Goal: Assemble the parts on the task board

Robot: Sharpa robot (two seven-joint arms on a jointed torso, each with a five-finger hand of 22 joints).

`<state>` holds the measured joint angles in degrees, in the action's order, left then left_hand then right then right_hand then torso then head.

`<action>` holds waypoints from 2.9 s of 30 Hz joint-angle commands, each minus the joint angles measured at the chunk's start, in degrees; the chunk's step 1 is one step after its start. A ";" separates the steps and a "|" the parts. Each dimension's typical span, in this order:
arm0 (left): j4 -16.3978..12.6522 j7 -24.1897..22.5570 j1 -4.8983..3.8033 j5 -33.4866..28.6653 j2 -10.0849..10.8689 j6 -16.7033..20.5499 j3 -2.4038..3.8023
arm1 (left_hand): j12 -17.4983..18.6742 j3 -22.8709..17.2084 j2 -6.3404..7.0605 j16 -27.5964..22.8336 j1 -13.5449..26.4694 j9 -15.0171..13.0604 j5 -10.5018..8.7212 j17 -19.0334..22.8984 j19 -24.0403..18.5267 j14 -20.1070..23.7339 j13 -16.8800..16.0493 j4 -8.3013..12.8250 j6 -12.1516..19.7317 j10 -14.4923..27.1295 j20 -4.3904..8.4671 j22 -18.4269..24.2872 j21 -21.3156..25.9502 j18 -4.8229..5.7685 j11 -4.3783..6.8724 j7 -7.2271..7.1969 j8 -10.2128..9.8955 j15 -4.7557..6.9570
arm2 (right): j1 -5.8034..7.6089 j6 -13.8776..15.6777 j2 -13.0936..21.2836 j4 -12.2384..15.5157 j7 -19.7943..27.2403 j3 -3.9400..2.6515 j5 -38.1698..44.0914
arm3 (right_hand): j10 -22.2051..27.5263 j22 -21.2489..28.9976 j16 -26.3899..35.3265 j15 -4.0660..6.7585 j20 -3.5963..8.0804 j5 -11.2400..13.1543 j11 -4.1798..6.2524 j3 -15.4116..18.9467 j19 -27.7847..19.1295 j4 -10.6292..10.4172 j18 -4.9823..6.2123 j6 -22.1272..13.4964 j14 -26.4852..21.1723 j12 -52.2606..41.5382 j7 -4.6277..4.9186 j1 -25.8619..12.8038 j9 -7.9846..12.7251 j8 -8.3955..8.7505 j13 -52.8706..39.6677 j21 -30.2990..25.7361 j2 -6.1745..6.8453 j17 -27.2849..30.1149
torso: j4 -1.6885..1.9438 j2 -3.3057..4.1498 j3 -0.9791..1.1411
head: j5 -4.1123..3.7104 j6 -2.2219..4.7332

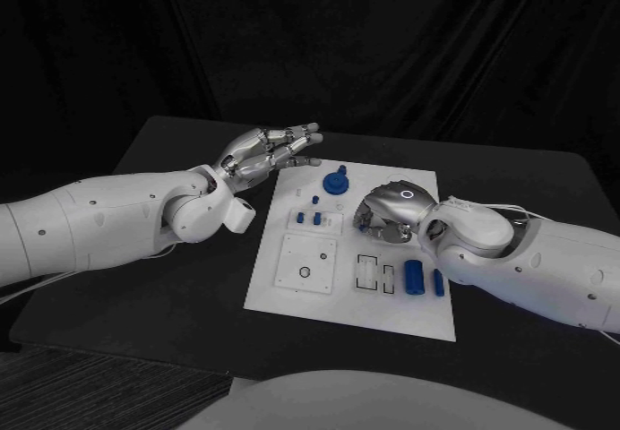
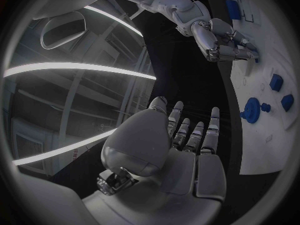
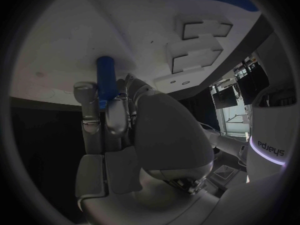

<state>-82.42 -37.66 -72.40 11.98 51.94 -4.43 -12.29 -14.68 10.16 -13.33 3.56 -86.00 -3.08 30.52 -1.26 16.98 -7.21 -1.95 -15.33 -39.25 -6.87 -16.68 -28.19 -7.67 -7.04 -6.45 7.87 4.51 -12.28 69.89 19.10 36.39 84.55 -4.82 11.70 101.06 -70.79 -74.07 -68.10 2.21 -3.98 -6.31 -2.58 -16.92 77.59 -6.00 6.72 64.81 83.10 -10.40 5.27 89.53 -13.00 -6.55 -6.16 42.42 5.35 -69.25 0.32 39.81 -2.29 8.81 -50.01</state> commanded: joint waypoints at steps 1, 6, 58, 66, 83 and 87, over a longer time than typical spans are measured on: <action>0.04 0.15 0.12 -0.30 -0.17 -1.21 0.05 | -1.08 -2.28 0.39 1.17 -1.12 -0.82 1.12 -0.52 0.93 -0.99 -0.52 -0.20 -0.45 -0.48 -0.07 0.53 -0.76 1.70 -0.14 0.05 0.65 0.41 | 0.93 0.74 1.08 1.52 0.16 0.08 -11.59 | -2.86 -6.16 0.15 0.08 0.25 0.76 0.66 -2.23 0.01 0.14 0.72 2.61 1.03 0.20 0.61 2.25 -1.21 -2.03 -0.43 1.11 -0.44 0.33 | -0.05 -0.05 0.02 | 0.04 0.01; 0.10 0.46 0.13 -0.30 -0.24 -1.34 0.05 | -1.60 -2.51 0.46 1.20 -1.18 -0.91 1.13 -0.52 1.02 -1.00 -0.58 -0.38 -1.47 -0.94 -0.07 0.68 -0.76 1.80 -0.54 0.33 0.99 0.60 | 3.16 -3.55 2.20 3.42 -1.62 0.08 -21.31 | -3.33 -7.73 0.28 0.23 0.38 1.05 0.73 -2.84 2.50 0.12 -0.41 2.64 1.99 0.74 0.59 2.07 -1.06 -1.60 -0.26 8.71 -0.38 0.87 | -0.03 -0.12 -0.03 | 0.26 0.01; 0.76 2.20 0.14 -0.31 -1.49 -1.04 0.05 | -2.82 -2.99 0.61 1.58 -1.16 -0.98 1.08 -0.64 1.57 -1.59 -0.73 -0.84 -2.64 -2.06 -0.03 0.65 -0.94 1.94 -1.44 1.03 1.61 0.71 | 8.45 -22.24 -8.00 -2.72 -23.59 0.08 -66.47 | -3.91 -6.70 2.41 0.25 0.49 -3.44 0.69 -3.96 1.04 1.17 0.32 2.69 1.76 1.62 0.63 0.71 -0.97 -0.83 -0.18 5.10 0.24 3.92 | 0.20 -0.08 -0.12 | 3.01 0.01; 0.93 2.17 0.14 -0.31 -1.68 -0.95 0.05 | -2.88 -3.02 0.66 1.66 -1.14 -0.98 1.09 -0.66 1.67 -1.70 -0.73 -0.88 -2.68 -2.14 -0.03 0.62 -0.99 1.94 -1.51 1.09 1.66 0.66 | 8.45 -20.96 -9.02 -2.75 -24.70 0.08 -66.47 | -3.91 -6.71 2.39 0.24 0.49 -3.53 0.68 -3.99 1.04 1.17 0.32 2.68 1.77 1.64 0.64 0.64 -0.97 -0.82 -0.18 5.15 0.22 3.91 | 0.00 -0.13 -0.17 | 3.36 0.01; 1.26 2.21 0.14 -0.31 -2.00 -0.92 0.05 | -2.87 -3.06 0.67 1.68 -1.15 -0.97 1.10 -0.67 1.70 -1.73 -0.72 -0.90 -2.67 -2.15 -0.03 0.65 -1.00 1.94 -1.54 1.12 1.68 0.61 | 8.40 -20.92 -10.71 -2.84 -26.87 0.08 -66.47 | -3.93 -6.67 2.40 0.23 0.48 -3.74 0.66 -4.09 0.97 1.17 0.34 2.58 1.77 1.68 0.67 0.42 -0.97 -0.73 -0.18 5.06 0.10 4.01 | 0.08 -0.15 -0.32 | 3.50 0.01; 1.39 2.21 0.14 -0.31 -2.11 -0.84 0.05 | -2.90 -3.08 0.66 1.71 -1.15 -0.97 1.10 -0.68 1.74 -1.78 -0.72 -0.90 -2.67 -2.17 -0.03 0.62 -1.02 1.94 -1.55 1.13 1.68 0.59 | 8.39 -20.76 -10.80 -2.56 -27.53 0.08 -66.69 | -4.11 -6.66 2.45 0.25 0.49 -3.86 0.71 -4.10 0.95 1.23 0.35 2.61 1.77 1.60 0.64 0.28 -0.99 -0.73 -0.23 5.07 0.13 4.12 | 0.08 -0.12 -0.30 | 3.39 0.01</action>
<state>-81.01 -34.82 -72.32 11.97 49.97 -5.21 -12.29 -16.65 9.52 -12.71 4.22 -86.62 -3.20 30.52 -1.31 18.19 -8.34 -2.01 -15.97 -41.29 -8.42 -16.68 -28.01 -7.68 -7.02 -7.99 8.92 5.00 -11.59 78.25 -2.57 25.66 81.76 -30.29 11.81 34.80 -72.52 -74.08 -66.10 2.18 -3.38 -7.32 -2.68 -17.56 78.80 -5.36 6.70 65.96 83.57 -8.70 5.76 90.82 -13.04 -6.54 -6.00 48.12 5.66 -65.79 0.40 39.64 -2.59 12.28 -50.01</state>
